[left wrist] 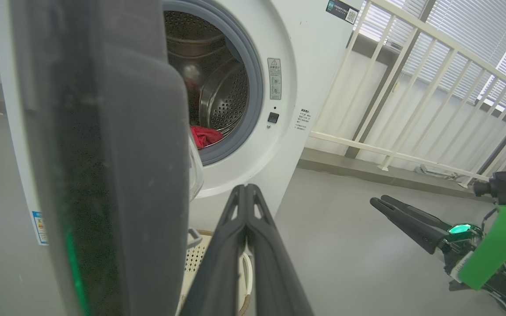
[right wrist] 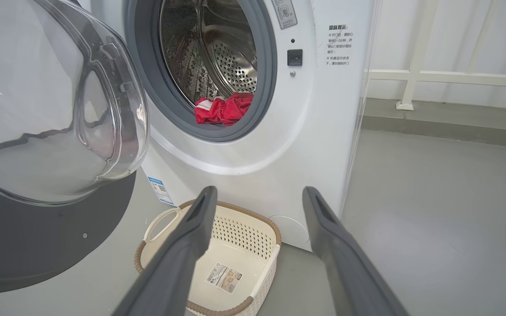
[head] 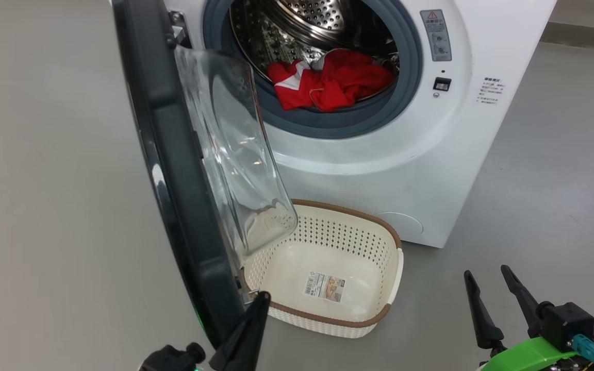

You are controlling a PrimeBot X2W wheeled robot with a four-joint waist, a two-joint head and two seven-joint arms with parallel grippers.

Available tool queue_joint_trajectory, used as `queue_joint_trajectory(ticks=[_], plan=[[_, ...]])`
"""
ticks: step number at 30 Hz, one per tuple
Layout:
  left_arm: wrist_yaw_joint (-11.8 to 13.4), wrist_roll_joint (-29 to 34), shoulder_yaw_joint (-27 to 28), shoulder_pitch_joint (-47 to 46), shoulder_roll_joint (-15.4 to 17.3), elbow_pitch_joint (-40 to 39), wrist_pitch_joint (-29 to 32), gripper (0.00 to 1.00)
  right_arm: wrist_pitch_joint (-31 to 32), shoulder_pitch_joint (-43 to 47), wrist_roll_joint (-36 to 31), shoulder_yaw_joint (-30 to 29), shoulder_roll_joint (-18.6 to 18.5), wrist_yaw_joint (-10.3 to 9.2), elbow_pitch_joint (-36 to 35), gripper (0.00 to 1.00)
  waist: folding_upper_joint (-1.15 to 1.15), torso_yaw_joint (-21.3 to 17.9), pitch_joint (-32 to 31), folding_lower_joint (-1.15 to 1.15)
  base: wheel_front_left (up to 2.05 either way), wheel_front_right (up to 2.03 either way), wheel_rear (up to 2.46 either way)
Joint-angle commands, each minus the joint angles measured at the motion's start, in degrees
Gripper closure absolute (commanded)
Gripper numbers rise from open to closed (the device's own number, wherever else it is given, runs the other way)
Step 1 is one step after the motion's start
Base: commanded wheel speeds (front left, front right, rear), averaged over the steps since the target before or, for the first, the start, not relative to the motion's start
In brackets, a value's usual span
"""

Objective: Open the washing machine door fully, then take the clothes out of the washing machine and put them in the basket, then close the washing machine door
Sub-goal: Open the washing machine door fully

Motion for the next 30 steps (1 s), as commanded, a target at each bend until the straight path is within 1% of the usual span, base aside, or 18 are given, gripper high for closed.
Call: queue_joint_trajectory(ticks=[1,17,30], plan=[[0.48,-0.36,2.72,-2.16,0.07,-0.49,-0.29,1.0,-0.53,-2.16,-0.73,1.06,-0.23,0.36,-1.84,0.0,0.0,0.03,-0.07,0.0,0.0,0.0,0.0],[0.87,-0.77,6.49,-2.34,0.07,2.93,-0.29,1.0,-0.53,-1.72,-0.59,0.94,-0.01,0.36,-2.82,0.0,0.0,1.2,-0.82,0.0,0.0,0.0,0.0],[1.33,0.66,9.84,-0.81,0.07,3.13,-0.29,1.0,-0.53,-1.21,-0.52,0.57,0.08,0.36,-3.22,0.0,0.0,3.56,-1.0,0.0,0.0,0.0,0.0]])
